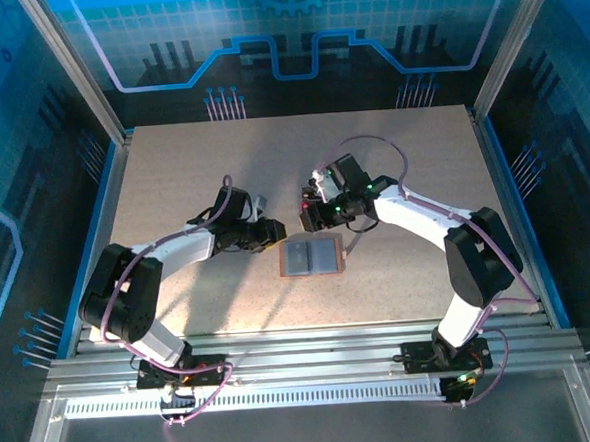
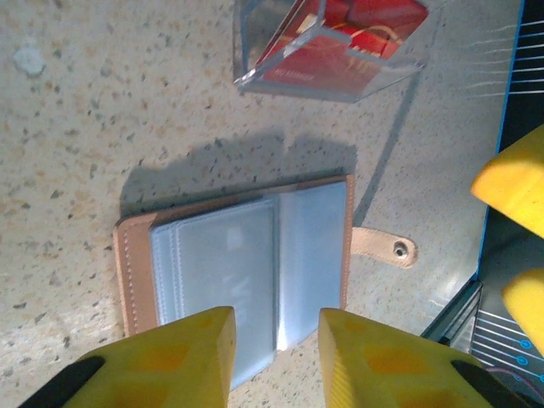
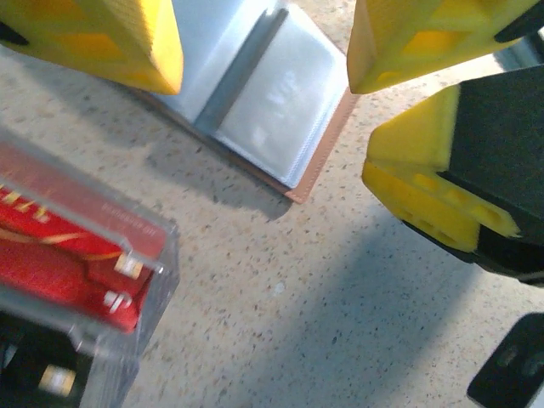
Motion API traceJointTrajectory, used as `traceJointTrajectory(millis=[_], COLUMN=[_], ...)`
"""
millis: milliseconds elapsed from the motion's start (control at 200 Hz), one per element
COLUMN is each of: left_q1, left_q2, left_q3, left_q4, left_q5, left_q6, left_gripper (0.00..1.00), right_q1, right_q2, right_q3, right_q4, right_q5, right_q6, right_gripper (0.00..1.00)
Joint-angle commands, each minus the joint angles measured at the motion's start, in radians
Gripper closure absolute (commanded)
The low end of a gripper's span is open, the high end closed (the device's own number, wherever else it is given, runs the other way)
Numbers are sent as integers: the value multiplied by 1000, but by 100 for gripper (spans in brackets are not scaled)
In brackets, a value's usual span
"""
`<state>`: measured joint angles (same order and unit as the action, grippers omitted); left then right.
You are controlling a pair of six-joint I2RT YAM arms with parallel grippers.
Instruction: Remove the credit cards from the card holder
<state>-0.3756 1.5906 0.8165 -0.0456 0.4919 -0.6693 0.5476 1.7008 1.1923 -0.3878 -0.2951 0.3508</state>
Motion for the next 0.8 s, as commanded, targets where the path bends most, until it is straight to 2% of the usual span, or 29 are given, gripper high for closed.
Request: traceJointTrajectory(millis=[0, 185, 270, 395, 530, 655, 795], left_q1=[-5, -5, -5, -10, -21, -30, -32], left_q2=[13, 44, 56, 64, 70, 70, 66], left_q3=[-40, -62, -58, -74, -94, -93, -94], left_q4=[44, 49, 33, 45, 72, 54, 17], left_q5=[25, 45, 37, 22, 11, -10, -35], left_q6=[-32, -40, -43, -75, -110, -115, -105], left_gripper=[71, 75, 75, 77, 83, 92, 95], right_q1=[23, 30, 32, 33, 38, 39, 39], right_q2=[-20, 15, 41, 85, 111, 140, 157], right_q3=[-50, -126, -132, -140, -160, -141, -130], right_q4=[99, 202, 180, 207, 285, 249, 204], right_q5=[-94, -185, -179, -237, -284, -282, -266], right_q6=[191, 353, 417, 465, 484, 460, 441], right_gripper=[47, 55, 55, 57, 59, 61, 65])
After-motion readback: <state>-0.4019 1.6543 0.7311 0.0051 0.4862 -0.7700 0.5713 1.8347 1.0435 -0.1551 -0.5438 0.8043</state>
